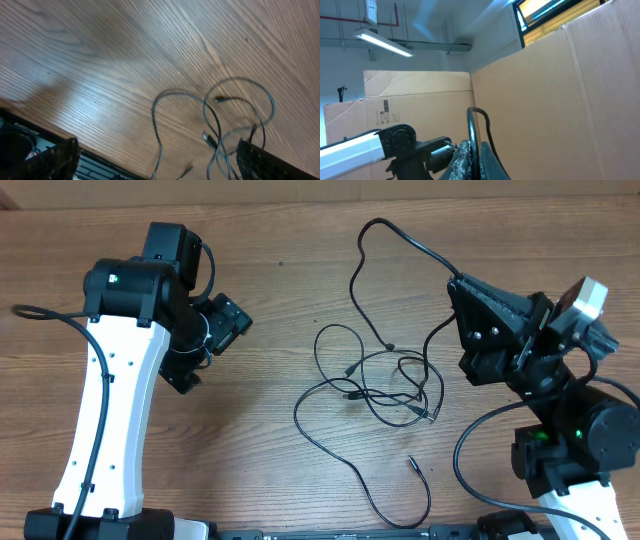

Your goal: Untangle cables

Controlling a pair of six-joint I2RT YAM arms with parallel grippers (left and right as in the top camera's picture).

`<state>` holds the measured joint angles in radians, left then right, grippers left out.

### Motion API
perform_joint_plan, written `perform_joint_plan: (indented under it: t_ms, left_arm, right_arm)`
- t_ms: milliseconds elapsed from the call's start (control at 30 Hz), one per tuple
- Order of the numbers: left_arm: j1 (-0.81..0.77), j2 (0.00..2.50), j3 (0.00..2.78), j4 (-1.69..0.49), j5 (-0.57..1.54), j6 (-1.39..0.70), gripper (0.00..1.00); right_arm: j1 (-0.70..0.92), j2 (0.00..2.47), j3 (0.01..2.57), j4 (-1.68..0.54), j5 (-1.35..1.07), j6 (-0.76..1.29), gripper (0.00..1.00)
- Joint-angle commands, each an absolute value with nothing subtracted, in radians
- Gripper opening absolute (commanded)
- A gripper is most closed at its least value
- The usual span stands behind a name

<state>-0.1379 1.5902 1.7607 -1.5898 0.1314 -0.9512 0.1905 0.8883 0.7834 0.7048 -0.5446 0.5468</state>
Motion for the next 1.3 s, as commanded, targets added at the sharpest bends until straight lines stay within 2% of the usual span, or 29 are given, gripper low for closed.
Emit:
perform_joint_plan:
  t_ms: [0, 167, 400, 667, 1000, 1267]
  left_arm:
    - [-0.178, 1.597, 1.781, -1.588, 0.183, -0.913, 1.00]
    - [-0.255, 1.597, 1.781, -1.563, 0.212, -1.013, 1.00]
    - [-0.375, 1.597, 1.781, -1.518, 0.210, -1.243, 1.00]
    - [-0.489, 1.597, 1.780, -1.398, 0.208, -1.394, 1.00]
    - [-0.576, 1.650, 1.780, -1.346, 0.196, -1.445, 1.00]
    - [-0.611, 1.798, 1.780, -1.292, 0.368, -1.440, 1.00]
  right_arm:
    - [0.187, 0.911, 0.820, 0.731, -0.524, 0.581, 0.04]
    - [0.187, 0.957, 0.821, 0.846, -0.525, 0.661, 0.04]
    - [0.189, 0.979, 0.821, 0.881, -0.524, 0.682, 0.04]
    - [0.189, 0.979, 0.821, 0.974, -0.410, 0.762, 0.04]
    - [0.189, 0.979, 0.821, 1.123, -0.263, 0.868, 0.04]
    - [0.189, 0.980, 0.821, 1.097, -0.266, 0.868, 0.04]
